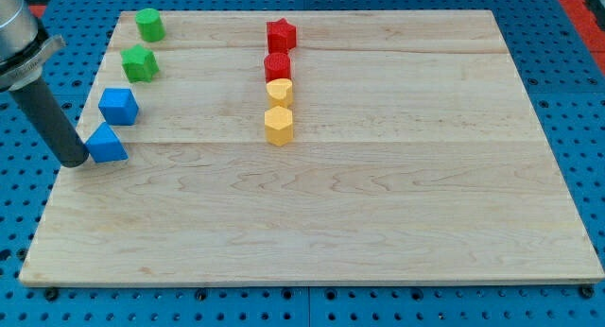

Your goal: Slide the green circle into the left side of the heart

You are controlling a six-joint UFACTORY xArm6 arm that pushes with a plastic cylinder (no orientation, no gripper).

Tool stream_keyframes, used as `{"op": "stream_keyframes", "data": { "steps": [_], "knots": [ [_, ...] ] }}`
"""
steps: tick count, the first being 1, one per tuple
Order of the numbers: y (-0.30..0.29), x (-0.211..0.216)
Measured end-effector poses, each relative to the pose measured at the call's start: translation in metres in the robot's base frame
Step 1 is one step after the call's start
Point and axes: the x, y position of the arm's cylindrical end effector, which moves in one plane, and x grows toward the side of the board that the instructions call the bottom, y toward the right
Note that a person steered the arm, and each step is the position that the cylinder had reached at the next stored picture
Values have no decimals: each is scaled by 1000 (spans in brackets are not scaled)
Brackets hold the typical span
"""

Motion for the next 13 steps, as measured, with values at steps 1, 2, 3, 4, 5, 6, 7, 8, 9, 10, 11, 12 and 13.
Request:
{"op": "stream_keyframes", "data": {
  "steps": [1, 2, 3, 4, 5, 6, 7, 8, 9, 10, 11, 12, 13],
  "knots": [
    [0, 2],
    [-4, 47],
    [-33, 53],
    [-35, 52],
    [-35, 40],
    [-34, 30],
    [-35, 29],
    [-34, 24],
    [-24, -52],
    [-20, -122],
    [-20, -179],
    [-20, -226],
    [2, -268]
  ]
}}
